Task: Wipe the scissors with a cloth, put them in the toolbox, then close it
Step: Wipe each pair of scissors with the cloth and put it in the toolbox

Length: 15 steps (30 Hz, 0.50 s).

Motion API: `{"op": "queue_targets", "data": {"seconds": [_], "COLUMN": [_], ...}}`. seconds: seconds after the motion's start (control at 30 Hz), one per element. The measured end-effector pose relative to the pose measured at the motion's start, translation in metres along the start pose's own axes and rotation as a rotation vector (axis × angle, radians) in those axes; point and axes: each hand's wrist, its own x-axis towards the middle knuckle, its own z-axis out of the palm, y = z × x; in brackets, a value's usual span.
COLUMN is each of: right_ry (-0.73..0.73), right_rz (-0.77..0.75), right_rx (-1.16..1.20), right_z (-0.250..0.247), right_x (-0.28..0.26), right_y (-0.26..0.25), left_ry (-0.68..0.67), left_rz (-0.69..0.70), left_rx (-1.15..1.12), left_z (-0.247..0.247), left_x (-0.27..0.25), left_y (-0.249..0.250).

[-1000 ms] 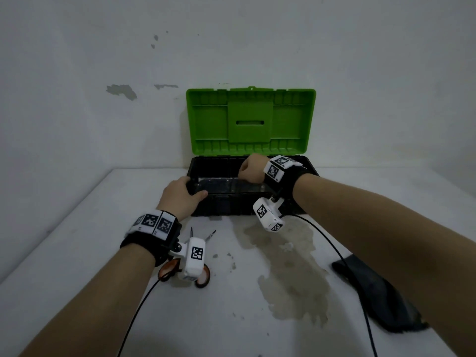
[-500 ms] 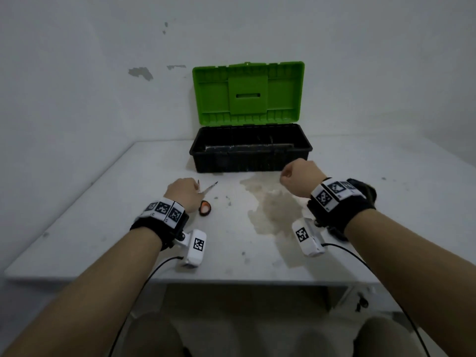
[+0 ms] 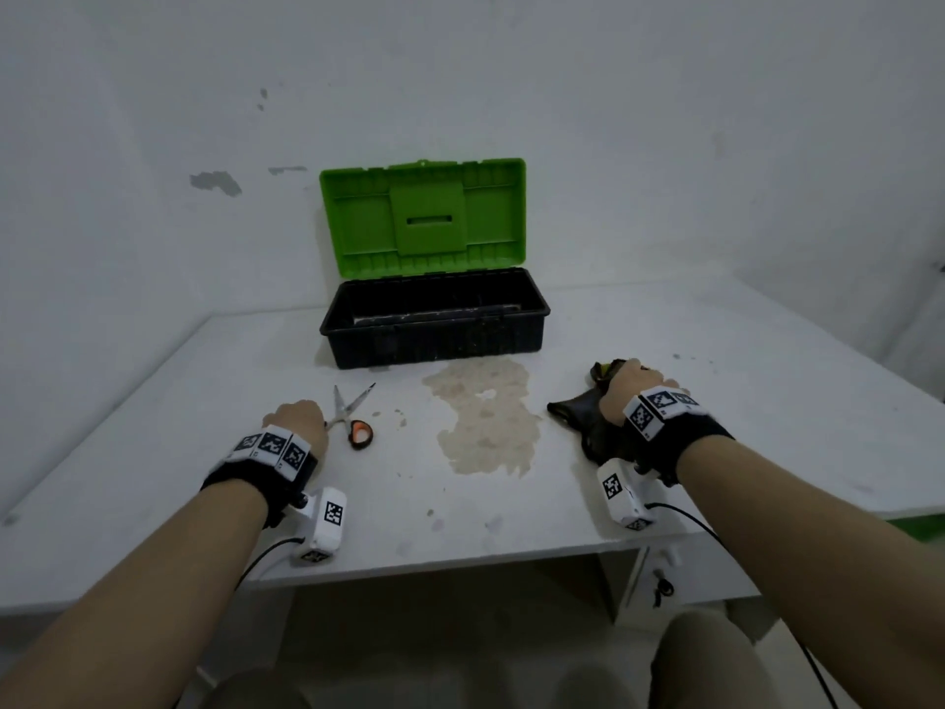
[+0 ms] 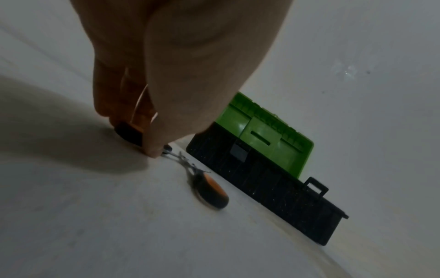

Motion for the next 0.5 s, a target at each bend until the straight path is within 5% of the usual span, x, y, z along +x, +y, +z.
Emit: {"op": "queue_targets", "data": {"seconds": [0.3, 0.5], "right_ry": [0.004, -0.031], "right_rz": [-0.068, -0.386], "right_rx": [0.082, 0.757], "right_z": [-0.006, -0.023], "right_x": [0.015, 0.003], "right_y": [-0.004, -0.025], "left_ry": [-0.036, -0.022], "left_rz": [0.007, 0.160], "left_rx": [-0.294, -0.647], "left_z": [-0.003, -0.018], "left_x": [-0.010, -0.028], "left_y": [0.013, 0.039]}}
